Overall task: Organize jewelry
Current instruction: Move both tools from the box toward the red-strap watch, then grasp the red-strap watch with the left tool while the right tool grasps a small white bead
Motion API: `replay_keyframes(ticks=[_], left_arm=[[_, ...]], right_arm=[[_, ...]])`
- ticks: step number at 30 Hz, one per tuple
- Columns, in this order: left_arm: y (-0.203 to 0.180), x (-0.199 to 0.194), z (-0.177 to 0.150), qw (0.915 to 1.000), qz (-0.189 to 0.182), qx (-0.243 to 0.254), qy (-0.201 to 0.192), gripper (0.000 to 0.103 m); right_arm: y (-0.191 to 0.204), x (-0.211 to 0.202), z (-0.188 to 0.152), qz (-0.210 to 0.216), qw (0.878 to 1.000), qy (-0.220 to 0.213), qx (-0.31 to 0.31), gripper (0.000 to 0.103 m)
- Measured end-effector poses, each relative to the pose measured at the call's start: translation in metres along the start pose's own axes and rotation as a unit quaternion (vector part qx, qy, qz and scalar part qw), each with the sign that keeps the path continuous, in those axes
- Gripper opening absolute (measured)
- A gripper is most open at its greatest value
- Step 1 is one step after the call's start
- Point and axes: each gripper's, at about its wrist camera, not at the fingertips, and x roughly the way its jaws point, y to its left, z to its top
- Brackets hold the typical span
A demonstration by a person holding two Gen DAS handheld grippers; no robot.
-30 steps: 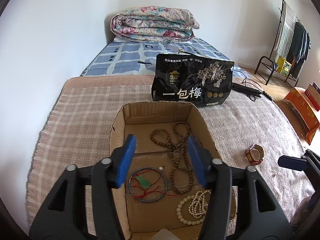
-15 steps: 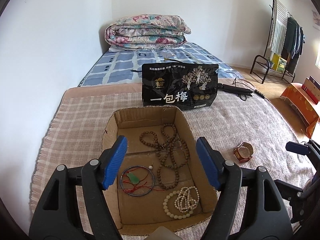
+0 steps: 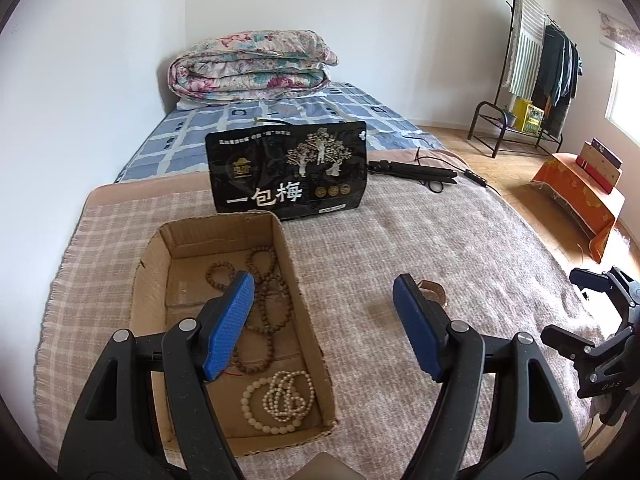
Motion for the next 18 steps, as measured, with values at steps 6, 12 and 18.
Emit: replay_keyframes(ticks=[6,12,18], left_arm=[[-0.030,0.011,0.000,0.9997,-0.022,0.007,0.011,0.074],[-0.061,0.028,-0.005,0.9988,-0.042,0.007,0.026,0.074],[-0.084,0.049,-0.014,0.9971,-0.058,0.003,0.048,0.074]], right_arm=[[-0.028,-0.002,-0.018,0.006,1.000,0.008,-0.005,0.103],[-0.040,0.005,-0.034,0.029,0.999,0.018,-0.007,0.094],[-0.046,0.022,-0.046,0.075,0.996,0.043,0.009,0.072]])
